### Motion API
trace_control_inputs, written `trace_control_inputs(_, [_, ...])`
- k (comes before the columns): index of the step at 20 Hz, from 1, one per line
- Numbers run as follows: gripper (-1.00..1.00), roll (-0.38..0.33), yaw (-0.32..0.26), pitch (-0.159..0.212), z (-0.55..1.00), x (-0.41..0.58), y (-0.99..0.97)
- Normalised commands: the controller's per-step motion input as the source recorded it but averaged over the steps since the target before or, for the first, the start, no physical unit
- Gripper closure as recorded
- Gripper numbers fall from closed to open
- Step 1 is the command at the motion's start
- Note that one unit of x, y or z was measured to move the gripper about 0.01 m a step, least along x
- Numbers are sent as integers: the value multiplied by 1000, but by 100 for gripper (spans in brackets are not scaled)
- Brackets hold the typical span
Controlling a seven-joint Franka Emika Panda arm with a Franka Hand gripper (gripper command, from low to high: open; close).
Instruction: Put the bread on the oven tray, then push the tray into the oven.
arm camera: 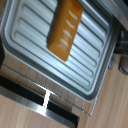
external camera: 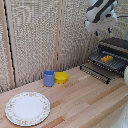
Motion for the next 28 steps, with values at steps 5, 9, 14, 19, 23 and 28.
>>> trace_control_inputs(5, [-100, -274, 196, 251, -20, -222, 75])
trace_control_inputs(9, [-100, -157, 151, 372, 0, -296, 372])
trace_control_inputs(14, [-100, -129, 149, 375, 0, -286, 438])
trace_control_inputs(19, [-100, -90, 133, 375, 16, -169, 567])
trace_control_inputs(23, [-100, -150, 178, 296, -68, -33, 369])
trace_control_inputs(28, [-100, -257, 251, 181, -391, -8, 9])
